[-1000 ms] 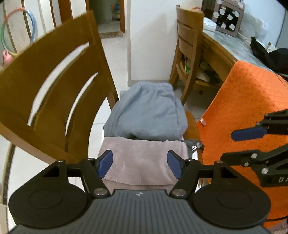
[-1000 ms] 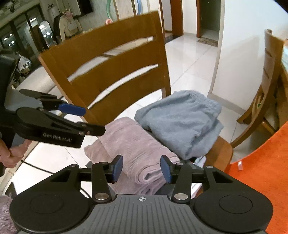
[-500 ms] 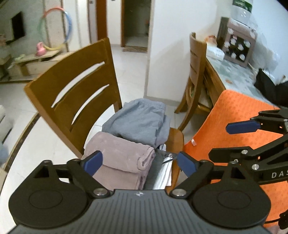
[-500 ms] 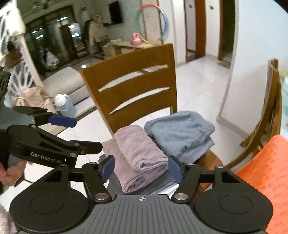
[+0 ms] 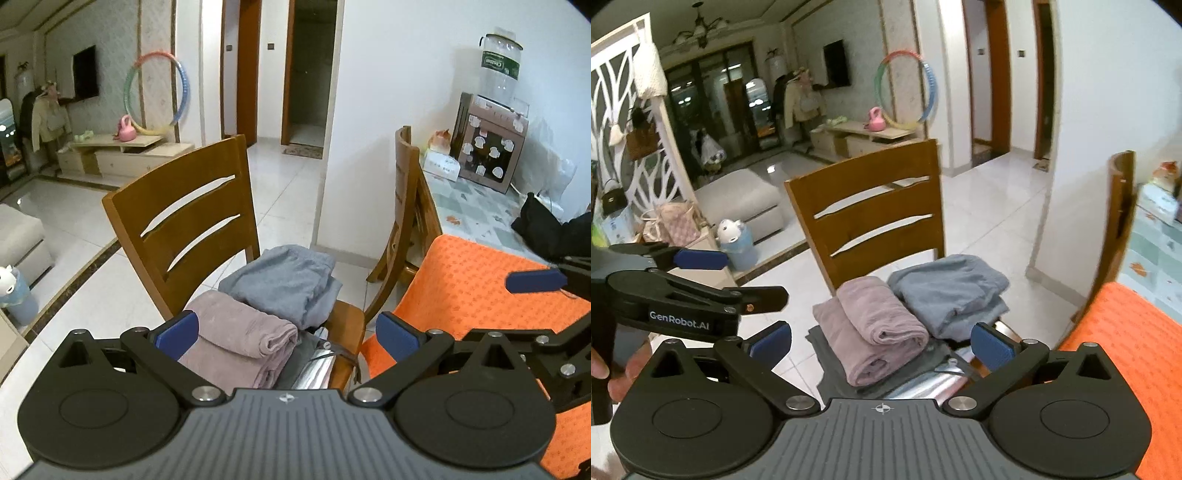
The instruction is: Fold clothes
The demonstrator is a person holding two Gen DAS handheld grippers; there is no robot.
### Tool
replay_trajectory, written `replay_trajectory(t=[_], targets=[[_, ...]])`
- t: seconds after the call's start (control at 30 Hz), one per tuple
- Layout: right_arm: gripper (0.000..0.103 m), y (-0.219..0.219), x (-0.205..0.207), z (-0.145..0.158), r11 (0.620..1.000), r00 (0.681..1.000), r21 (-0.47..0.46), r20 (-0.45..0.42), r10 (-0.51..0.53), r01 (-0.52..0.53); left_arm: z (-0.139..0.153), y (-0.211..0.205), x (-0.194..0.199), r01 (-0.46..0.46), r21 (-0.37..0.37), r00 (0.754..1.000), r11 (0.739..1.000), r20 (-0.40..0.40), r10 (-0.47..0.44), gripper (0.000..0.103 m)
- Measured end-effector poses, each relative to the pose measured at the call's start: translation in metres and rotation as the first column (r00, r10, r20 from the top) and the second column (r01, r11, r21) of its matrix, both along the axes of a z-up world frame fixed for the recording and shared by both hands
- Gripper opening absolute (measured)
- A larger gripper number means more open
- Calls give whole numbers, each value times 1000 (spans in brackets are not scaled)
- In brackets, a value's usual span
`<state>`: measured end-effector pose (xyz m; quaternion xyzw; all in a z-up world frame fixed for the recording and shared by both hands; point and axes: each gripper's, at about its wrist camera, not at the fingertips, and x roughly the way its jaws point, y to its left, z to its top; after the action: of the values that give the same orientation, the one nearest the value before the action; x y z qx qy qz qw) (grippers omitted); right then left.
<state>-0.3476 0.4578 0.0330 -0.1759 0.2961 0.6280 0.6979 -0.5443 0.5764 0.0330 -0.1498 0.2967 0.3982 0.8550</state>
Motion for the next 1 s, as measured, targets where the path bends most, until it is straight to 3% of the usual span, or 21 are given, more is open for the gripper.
replay_trajectory(t=[0.33, 0.53, 1.0], targets=[[103, -72, 20, 15, 996, 996, 10, 11, -89, 89, 16, -60, 36, 56, 54, 998, 997, -21, -54, 103], [103, -125, 61, 20, 994, 992, 30, 56, -110, 109, 22, -115, 82, 116, 58, 993, 992, 31, -118, 103], [103, -296, 204, 30, 997, 994, 50, 92, -66, 62, 18, -317, 244, 121, 120, 993, 985, -10, -121, 103]])
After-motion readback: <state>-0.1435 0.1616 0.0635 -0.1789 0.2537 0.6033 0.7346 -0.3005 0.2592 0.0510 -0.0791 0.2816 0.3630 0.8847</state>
